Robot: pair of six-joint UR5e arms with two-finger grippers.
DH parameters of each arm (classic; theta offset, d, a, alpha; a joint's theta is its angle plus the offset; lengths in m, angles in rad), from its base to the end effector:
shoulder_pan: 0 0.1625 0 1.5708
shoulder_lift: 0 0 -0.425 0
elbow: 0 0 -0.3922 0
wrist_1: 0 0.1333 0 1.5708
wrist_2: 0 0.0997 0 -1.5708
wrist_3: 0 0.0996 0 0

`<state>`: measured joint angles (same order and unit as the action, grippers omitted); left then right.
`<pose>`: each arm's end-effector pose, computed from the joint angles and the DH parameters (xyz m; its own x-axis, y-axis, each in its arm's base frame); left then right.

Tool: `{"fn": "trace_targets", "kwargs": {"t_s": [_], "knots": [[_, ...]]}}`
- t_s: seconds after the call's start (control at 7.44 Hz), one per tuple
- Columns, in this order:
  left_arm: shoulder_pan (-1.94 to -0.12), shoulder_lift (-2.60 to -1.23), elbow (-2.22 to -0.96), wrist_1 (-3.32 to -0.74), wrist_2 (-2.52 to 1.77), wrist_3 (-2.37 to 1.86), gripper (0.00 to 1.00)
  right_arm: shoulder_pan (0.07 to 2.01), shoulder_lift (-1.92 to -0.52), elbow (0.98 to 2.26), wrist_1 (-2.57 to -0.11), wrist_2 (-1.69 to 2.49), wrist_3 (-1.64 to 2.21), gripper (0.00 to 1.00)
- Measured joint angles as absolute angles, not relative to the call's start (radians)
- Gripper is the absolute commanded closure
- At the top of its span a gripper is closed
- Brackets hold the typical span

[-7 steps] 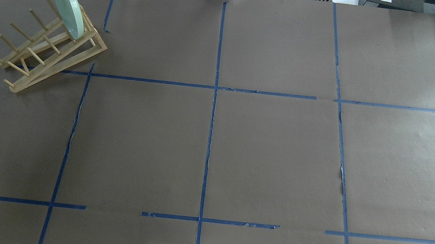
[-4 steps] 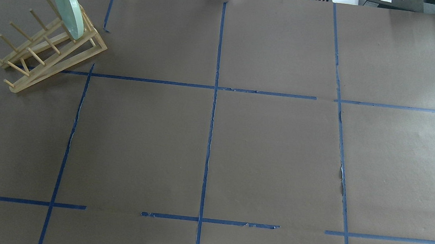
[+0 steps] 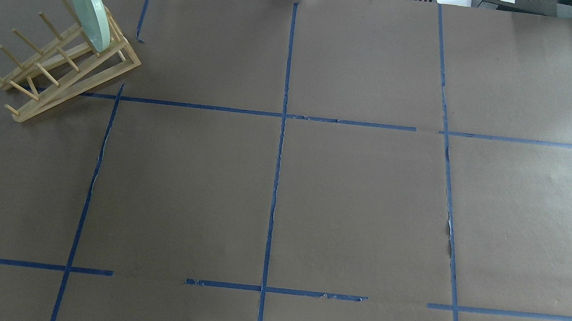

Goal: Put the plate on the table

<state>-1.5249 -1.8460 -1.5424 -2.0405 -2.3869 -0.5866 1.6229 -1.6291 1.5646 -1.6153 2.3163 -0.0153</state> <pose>-0.0324 -0.6179 0.4617 0.5708 0.0072 -0.8210 0.3378 0.9093 0.2429 0.0895 -0.4537 0.6956 0.7306 0.0968 0.6759 -0.0406 0.9943 -0.0985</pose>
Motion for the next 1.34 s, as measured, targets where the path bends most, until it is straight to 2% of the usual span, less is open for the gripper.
{"fn": "trace_targets", "kwargs": {"t_s": [0.4, 0.67, 1.07, 1.21, 1.34], "knots": [[-1.38, -1.877, -1.506, -2.358, -2.394, -1.233, 0.0, 1.623, -1.629, 1.565, -1.615, 2.316, -0.015, 0.0], [-1.333, -1.916, -1.418, -2.607, -2.341, -1.702, 0.0, 1.623, -1.629, 1.565, -1.615, 2.316, -0.015, 0.0], [-1.227, -1.983, -1.326, -2.728, -2.165, -2.028, 0.0, 1.623, -1.629, 1.565, -1.615, 2.316, -0.015, 0.0], [-1.209, -2.0, -1.305, -2.733, -2.132, -2.053, 0.08, 1.623, -1.629, 1.565, -1.615, 2.316, -0.015, 0.0], [-1.194, -2.012, -1.291, -2.734, -2.102, -2.063, 0.3, 1.623, -1.629, 1.565, -1.615, 2.316, -0.015, 0.0]]}}
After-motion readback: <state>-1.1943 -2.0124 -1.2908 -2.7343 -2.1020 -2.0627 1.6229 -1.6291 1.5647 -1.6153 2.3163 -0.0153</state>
